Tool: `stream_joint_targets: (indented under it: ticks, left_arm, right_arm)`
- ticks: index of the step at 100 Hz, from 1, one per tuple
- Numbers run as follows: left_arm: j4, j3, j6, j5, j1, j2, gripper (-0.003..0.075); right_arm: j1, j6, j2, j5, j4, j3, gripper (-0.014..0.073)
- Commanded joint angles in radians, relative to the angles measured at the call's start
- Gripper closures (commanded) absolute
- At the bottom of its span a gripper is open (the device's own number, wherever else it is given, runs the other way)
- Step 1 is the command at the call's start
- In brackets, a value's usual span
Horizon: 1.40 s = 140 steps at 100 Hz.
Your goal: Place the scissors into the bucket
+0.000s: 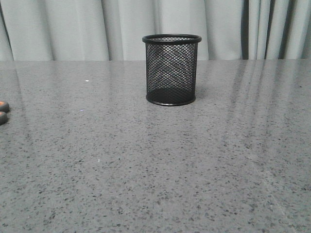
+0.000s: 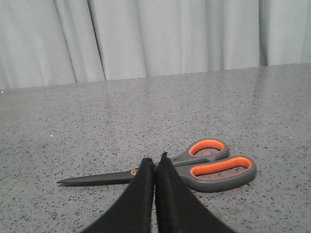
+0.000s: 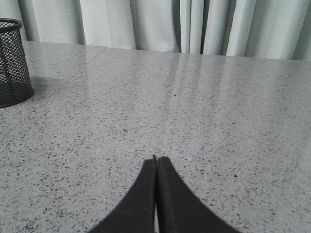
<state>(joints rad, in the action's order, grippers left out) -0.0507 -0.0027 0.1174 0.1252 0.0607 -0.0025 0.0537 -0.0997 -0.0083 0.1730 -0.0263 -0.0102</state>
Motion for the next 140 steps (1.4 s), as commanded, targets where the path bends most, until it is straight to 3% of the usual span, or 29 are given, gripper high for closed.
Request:
stream_joint_targets:
  ticks: [1, 140]
  left_arm:
    - [-0.007, 0.029, -0.009, -0.076, -0.004, -0.025, 0.0741]
    - [-0.036, 0.029, -0.009, -0.079, -0.004, -0.025, 0.0741]
  right_arm:
    - [-0.005, -0.006, -0.025, -0.079, 0.014, -0.017, 0.0666]
    - [-0.005, -0.006, -0.025, -0.079, 0.001, -0.017, 0.0666]
